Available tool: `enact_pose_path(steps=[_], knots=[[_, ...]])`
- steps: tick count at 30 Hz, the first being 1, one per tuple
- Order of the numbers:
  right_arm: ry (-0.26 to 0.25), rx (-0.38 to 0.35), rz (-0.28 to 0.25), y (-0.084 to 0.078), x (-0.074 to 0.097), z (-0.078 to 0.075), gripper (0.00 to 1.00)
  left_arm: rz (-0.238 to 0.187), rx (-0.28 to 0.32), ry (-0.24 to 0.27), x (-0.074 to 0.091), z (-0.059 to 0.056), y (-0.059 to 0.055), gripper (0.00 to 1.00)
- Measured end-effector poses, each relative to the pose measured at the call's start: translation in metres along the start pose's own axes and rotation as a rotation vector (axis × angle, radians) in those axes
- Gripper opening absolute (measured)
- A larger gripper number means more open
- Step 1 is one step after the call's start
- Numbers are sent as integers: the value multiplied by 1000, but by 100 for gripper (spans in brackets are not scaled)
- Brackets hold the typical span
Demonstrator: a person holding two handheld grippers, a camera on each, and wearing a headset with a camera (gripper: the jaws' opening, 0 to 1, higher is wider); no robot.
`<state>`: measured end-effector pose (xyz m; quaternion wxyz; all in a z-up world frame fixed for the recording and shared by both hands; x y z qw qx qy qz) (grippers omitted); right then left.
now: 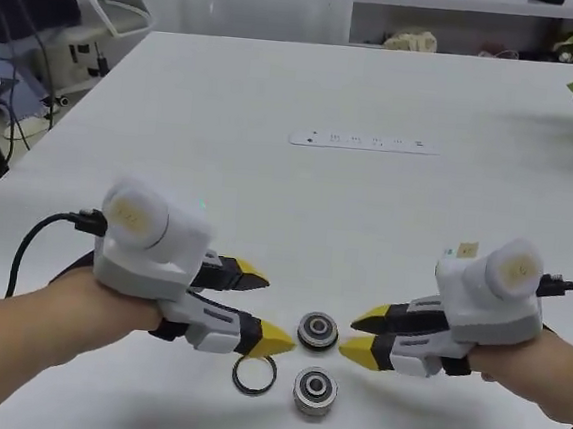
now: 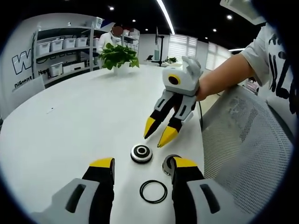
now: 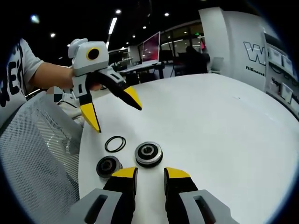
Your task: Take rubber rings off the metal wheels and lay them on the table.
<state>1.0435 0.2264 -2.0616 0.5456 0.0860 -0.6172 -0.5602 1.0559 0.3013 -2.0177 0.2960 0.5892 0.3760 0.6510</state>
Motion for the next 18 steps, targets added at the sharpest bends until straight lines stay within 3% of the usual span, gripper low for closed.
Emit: enact_pose_path(steps=[18], knots=[[-2, -11, -11, -4, 0, -4, 21, 47, 13, -36, -32, -4, -4, 31]])
Point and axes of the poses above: the centre of the closed fingertips' face, and the gripper's own axes: x roughly backward along the fingers, z roughly to its left, y roughly out of its top, the point moved 1 cm from there along x, roughly backward along the fingers, and after that the axes turned 6 degrees about -x, right-handed, at the moved point
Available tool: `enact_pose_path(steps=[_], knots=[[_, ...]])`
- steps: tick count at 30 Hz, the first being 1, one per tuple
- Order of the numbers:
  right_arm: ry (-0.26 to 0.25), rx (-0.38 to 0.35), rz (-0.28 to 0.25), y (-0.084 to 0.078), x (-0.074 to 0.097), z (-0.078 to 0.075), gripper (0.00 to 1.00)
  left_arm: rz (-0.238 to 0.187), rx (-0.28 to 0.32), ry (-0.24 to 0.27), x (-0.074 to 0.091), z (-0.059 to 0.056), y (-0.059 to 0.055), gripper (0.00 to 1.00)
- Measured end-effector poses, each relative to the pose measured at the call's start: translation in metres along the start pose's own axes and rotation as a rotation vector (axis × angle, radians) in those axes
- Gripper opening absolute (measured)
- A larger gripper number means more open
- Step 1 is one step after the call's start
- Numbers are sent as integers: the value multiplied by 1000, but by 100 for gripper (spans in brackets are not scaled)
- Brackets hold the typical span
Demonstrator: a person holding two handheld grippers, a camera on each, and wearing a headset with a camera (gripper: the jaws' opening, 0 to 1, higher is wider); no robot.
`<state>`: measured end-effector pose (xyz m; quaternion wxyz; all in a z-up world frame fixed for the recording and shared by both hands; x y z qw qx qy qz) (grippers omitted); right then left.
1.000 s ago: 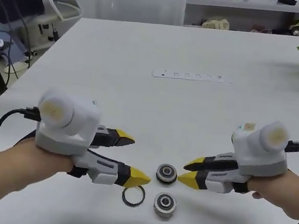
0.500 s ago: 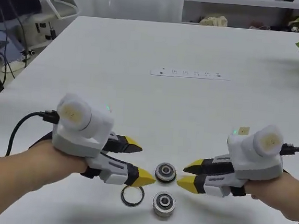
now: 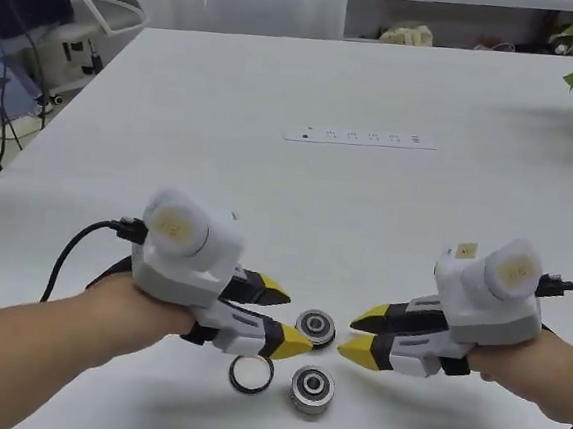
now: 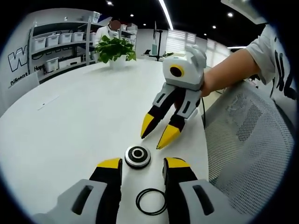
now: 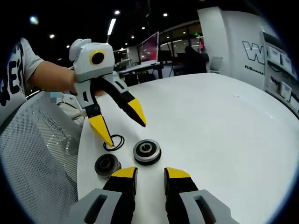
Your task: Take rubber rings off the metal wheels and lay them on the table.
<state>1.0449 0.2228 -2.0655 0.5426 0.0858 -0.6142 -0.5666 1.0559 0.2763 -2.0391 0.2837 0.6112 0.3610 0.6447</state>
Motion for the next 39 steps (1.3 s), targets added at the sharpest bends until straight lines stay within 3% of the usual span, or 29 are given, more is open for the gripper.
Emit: enact_pose_path(steps=[12, 25, 31, 39], knots=[[2, 3, -1, -2, 0, 0, 21, 2, 24, -9, -14, -2, 2, 20], [1, -3, 1, -4, 0, -1, 21, 36, -28, 7, -24, 2, -1, 14], [1, -6, 3, -4, -2, -1, 21, 47, -116, 17, -27, 2, 0, 13], [2, -7, -11, 0, -5, 0, 21, 42, -121, 17, -27, 3, 0, 13]])
Point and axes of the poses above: the centre of the closed fingertips' face, and the gripper's own axes: x roughly backward along the fingers, z roughly to its left, y roughly out of its top, the point moved 1 cm from there along x, roughly backward along the fingers, and after that the axes turned 6 degrees about -x, right-handed, at the moved point
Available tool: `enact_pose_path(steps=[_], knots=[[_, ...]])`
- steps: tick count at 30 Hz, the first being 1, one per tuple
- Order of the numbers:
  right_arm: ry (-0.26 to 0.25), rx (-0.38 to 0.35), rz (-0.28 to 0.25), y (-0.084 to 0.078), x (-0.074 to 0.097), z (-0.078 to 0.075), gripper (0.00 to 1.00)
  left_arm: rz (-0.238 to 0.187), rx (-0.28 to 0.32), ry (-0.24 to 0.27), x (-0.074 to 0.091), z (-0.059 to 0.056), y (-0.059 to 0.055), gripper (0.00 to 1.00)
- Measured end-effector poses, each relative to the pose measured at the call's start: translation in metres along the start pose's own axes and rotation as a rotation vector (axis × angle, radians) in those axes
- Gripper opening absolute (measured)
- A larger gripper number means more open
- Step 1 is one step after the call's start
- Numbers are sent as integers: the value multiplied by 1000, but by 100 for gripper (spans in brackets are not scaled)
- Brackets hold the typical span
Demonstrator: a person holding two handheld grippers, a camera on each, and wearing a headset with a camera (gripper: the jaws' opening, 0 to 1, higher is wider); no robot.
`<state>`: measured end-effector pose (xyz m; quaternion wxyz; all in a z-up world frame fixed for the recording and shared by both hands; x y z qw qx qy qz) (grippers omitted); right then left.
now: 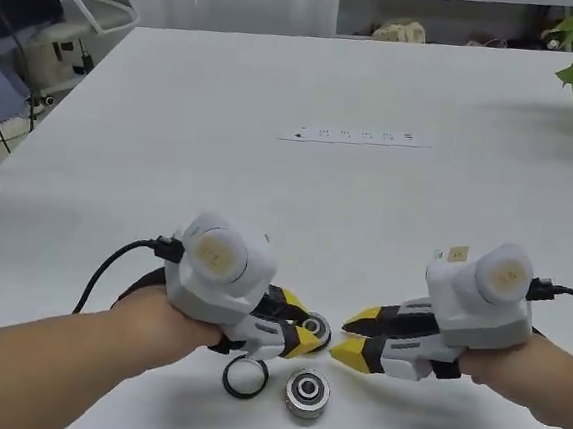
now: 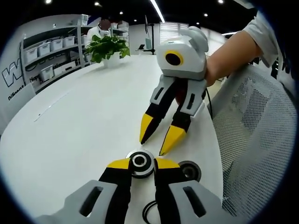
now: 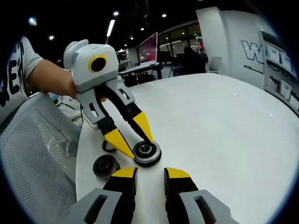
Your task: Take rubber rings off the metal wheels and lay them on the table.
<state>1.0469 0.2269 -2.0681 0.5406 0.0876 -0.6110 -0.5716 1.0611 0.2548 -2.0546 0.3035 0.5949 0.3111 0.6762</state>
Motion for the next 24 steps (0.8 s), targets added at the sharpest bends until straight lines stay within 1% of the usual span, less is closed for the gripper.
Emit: enact_pose_path(steps=[3, 6, 9, 17, 18, 20, 24], knots=[[4, 4, 4, 0, -1, 1, 20, -8, 12, 1, 0, 0, 0, 13], [7, 7, 6, -1, -2, 2, 21, -21, 39, 7, 0, 2, 0, 12], [5, 8, 4, 0, -2, 2, 21, -24, 38, 10, 0, 3, 0, 10], [4, 8, -7, 3, -4, 3, 21, -23, 30, 21, 0, 2, 0, 9], [5, 5, -8, 4, -5, 3, 20, -23, 31, 29, 0, 3, 0, 8], [4, 7, -8, 4, -7, 4, 20, -16, 25, 29, -4, 3, -1, 8], [2, 5, -9, 3, -10, 5, 20, -14, 26, 34, -3, 4, -2, 8]])
Point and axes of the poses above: the centre of the closed fingertips' face, and the gripper's own axes: x roughly backward along the fingers, z roughly to its left, y roughly out of its top, the point moved 1 cm from there along x, roughly backward along the fingers, and after that the axes turned 6 degrees about -x, right-handed, at the moved point
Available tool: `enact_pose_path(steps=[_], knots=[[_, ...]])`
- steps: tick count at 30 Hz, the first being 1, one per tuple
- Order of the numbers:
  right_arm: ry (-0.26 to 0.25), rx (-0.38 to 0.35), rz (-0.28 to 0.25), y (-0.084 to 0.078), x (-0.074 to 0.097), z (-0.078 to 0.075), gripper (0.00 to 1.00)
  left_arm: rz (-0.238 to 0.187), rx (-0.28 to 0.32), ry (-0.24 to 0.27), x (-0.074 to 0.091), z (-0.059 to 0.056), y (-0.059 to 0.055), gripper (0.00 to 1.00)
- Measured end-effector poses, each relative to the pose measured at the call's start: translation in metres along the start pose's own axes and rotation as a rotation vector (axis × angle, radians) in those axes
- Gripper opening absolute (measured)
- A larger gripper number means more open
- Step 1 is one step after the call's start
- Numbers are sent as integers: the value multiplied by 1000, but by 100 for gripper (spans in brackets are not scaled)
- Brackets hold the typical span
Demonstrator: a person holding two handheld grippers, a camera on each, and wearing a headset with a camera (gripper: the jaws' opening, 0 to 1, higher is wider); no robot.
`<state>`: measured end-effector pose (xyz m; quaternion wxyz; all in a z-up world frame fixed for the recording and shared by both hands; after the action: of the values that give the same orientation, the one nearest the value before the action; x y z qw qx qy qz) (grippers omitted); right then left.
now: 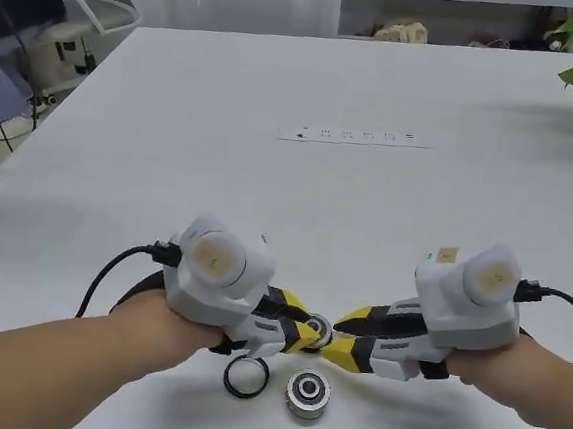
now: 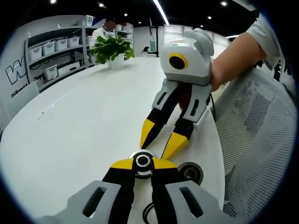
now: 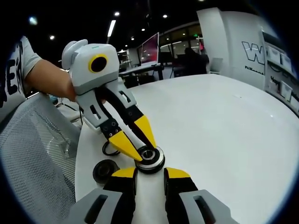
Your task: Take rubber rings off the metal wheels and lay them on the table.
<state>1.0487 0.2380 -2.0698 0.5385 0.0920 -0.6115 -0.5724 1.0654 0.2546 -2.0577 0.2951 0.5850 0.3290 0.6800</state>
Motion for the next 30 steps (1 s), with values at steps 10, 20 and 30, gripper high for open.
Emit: enact_pose_path(steps=[10, 20, 30], knots=[[11, -34, -14, 0, -3, 1, 19, 1, -7, 12, 0, 1, 1, 7], [21, -49, -8, -2, -1, 0, 16, -1, 0, 16, 1, 1, 2, 7], [5, -49, -5, -2, 4, -5, 1, -4, 2, 21, 1, 1, 2, 7]])
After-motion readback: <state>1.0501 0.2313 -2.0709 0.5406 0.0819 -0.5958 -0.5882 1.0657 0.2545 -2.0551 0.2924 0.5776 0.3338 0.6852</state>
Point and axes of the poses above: the centre of the closed fingertips' face, and the gripper's own axes: x roughly backward along the fingers, z roughly to its left, y roughly out of its top, the point moved 1 cm from there along x, roughly backward along the fingers, and after that the axes turned 6 degrees about -x, right-handed, at the moved point
